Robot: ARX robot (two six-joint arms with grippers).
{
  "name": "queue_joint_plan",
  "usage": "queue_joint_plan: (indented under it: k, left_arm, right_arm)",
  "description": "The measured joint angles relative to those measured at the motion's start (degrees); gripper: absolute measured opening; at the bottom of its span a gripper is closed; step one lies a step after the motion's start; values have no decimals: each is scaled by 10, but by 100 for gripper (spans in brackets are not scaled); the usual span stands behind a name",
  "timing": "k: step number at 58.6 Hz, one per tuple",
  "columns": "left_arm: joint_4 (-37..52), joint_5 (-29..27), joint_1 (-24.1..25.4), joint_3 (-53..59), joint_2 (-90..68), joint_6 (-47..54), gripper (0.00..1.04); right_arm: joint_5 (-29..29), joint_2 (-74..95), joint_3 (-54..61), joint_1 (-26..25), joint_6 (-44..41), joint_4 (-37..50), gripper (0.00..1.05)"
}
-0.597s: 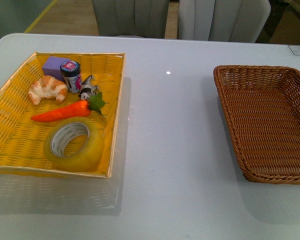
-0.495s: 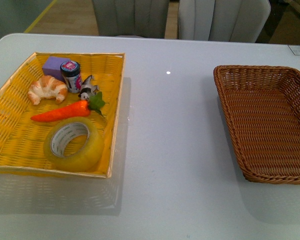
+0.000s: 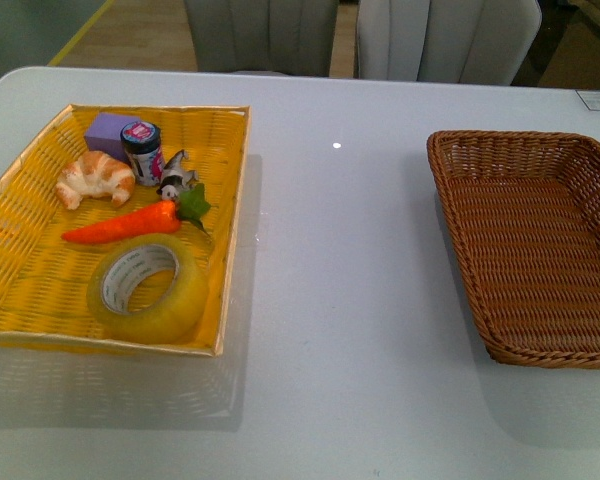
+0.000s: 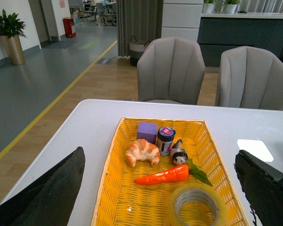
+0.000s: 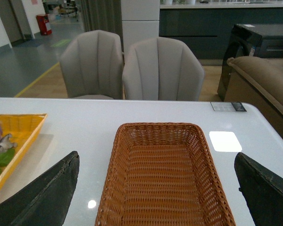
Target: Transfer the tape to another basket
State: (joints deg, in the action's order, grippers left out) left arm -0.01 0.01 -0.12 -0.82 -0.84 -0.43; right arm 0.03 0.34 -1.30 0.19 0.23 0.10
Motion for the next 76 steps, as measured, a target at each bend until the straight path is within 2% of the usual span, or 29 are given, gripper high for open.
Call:
queue_joint_plan:
  k: [11,15,18,21,28,37,42,54,76]
  left_arm:
    - [-4,5,1,-1,-3,0,96]
    - [-113,70,20,-47,-67,-5,96]
    - [-134,91,28,-76,-145,-5,96]
    - [-95,91,30,-98,-230,-7,96]
    - [77,74,12,-147,-441,-19,96]
    - [254,77,-17,-186,-684,-19,96]
    - [309,77,-21,-207,-801,-9,96]
    - [355,67,-21,-269,-998,14,96]
    - [339,68,-24,-413,-1200,24,96]
  right_arm:
    - [0,0,0,0,0,0,96]
    - [0,0,0,0,0,0,96]
    - [-1,0,0,0,0,0,96]
    - [0,0,0,0,0,0,96]
    - [0,0,0,0,0,0,96]
    - [0,0,0,0,0,0,96]
    - [0,0,0,0,0,0,96]
    - [0,0,0,0,0,0,96]
    - [0,0,0,0,0,0,96]
